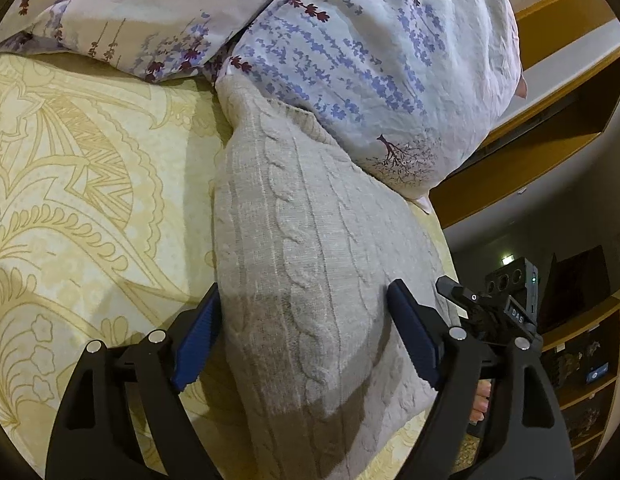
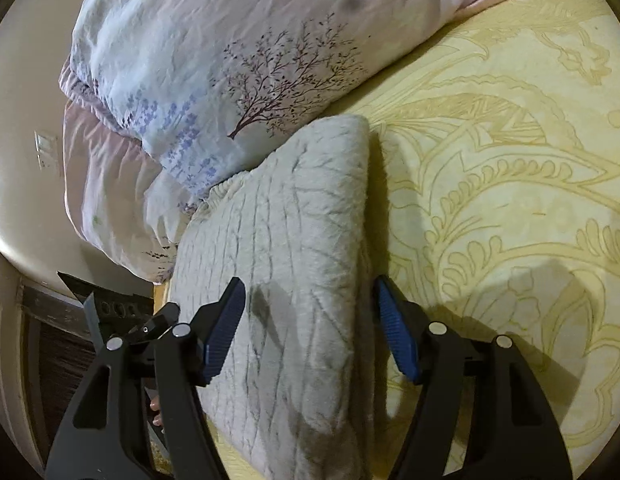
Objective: Fold small clothes
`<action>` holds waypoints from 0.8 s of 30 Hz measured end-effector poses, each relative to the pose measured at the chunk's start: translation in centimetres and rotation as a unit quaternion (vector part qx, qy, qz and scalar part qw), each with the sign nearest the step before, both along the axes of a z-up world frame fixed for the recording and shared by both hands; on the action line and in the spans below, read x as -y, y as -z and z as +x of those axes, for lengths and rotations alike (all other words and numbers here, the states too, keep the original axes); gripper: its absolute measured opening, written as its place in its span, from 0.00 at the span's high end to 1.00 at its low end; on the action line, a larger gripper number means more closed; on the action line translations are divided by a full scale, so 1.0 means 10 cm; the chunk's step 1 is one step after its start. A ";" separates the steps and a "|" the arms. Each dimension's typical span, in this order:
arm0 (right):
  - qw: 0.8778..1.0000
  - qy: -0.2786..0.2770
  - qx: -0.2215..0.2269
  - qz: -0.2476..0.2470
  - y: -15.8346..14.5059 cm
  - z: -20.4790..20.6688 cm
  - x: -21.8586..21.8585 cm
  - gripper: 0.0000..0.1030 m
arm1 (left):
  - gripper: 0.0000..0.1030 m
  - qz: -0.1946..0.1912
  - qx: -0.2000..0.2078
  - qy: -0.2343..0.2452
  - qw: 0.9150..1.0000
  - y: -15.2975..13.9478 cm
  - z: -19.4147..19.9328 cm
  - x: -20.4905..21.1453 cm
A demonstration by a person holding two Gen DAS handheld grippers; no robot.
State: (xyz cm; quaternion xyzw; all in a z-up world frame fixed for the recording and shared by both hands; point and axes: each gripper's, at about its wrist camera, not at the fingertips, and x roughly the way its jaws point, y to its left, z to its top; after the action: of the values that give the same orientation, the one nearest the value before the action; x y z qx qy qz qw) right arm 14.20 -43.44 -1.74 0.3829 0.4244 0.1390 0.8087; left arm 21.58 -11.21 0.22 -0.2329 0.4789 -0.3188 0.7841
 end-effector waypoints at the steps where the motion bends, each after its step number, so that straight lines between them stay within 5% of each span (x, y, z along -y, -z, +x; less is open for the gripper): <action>1: 1.000 -0.001 0.003 -0.003 0.00 -0.01 -0.01 0.37 | 0.20 0.000 0.002 -0.003 1.000 0.00 0.00 0.01; 6: 1.000 -0.009 0.004 -0.003 0.02 0.01 -0.09 0.50 | 0.21 0.005 0.010 0.003 1.000 0.00 -0.02 0.04; 11: 0.999 -0.015 0.007 0.027 0.08 0.00 -0.11 0.67 | 0.34 -0.005 0.000 0.005 1.000 0.04 -0.02 0.00; 16: 1.000 -0.009 0.014 0.023 0.02 -0.04 -0.18 0.71 | 0.50 -0.024 -0.002 0.003 1.000 0.03 -0.03 -0.07; 24: 0.999 -0.009 0.034 0.007 -0.17 -0.12 -0.37 0.73 | 0.57 -0.052 -0.009 0.005 0.999 -0.04 -0.07 -0.31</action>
State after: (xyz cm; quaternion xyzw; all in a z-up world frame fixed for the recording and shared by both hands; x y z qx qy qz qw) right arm 13.01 -39.76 -0.04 0.3799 0.3989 0.1621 0.8187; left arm 20.91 -8.12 0.58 -0.2741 0.4695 -0.3448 0.7652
